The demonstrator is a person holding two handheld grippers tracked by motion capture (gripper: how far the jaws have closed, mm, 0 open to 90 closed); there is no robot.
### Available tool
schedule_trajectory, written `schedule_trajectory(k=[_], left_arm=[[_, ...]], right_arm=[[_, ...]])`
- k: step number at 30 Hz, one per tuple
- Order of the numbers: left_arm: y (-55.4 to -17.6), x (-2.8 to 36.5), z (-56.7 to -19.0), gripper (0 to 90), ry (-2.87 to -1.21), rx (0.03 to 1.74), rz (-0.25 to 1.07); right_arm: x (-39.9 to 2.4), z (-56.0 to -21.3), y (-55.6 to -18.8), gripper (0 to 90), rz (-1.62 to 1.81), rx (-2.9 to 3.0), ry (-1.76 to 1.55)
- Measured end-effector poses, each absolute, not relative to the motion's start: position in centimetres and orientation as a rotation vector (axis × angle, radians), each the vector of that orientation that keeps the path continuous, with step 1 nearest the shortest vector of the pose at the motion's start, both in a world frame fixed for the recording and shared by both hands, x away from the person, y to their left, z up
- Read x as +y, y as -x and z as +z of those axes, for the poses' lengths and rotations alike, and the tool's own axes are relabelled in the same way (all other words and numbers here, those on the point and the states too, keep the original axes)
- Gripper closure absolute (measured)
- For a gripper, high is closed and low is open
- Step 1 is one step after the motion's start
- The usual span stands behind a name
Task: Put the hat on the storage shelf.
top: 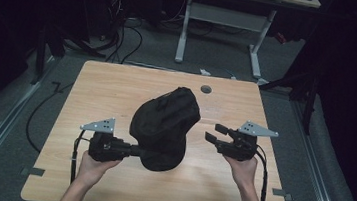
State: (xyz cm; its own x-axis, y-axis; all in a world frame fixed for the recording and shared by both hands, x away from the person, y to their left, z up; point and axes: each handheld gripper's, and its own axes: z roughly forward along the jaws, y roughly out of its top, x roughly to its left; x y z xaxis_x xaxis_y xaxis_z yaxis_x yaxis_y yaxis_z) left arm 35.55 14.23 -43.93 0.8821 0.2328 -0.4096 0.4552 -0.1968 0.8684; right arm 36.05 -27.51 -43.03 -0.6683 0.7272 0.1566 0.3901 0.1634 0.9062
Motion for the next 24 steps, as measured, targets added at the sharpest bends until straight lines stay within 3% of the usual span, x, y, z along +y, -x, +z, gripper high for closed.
schedule_trajectory(k=[14, 24], left_arm=[[-35.7, 14.8, -42.9, 86.8, -1.775, 0.594, -0.064], [-36.2, 15.3, -42.4, 86.8, -1.764, 0.642, 0.038]], right_arm=[[-28.5, -50.1, -34.9, 40.1, 1.072, 2.187, -1.341], [-29.5, -52.3, -34.3, 37.7, 0.916, 2.111, -1.455]])
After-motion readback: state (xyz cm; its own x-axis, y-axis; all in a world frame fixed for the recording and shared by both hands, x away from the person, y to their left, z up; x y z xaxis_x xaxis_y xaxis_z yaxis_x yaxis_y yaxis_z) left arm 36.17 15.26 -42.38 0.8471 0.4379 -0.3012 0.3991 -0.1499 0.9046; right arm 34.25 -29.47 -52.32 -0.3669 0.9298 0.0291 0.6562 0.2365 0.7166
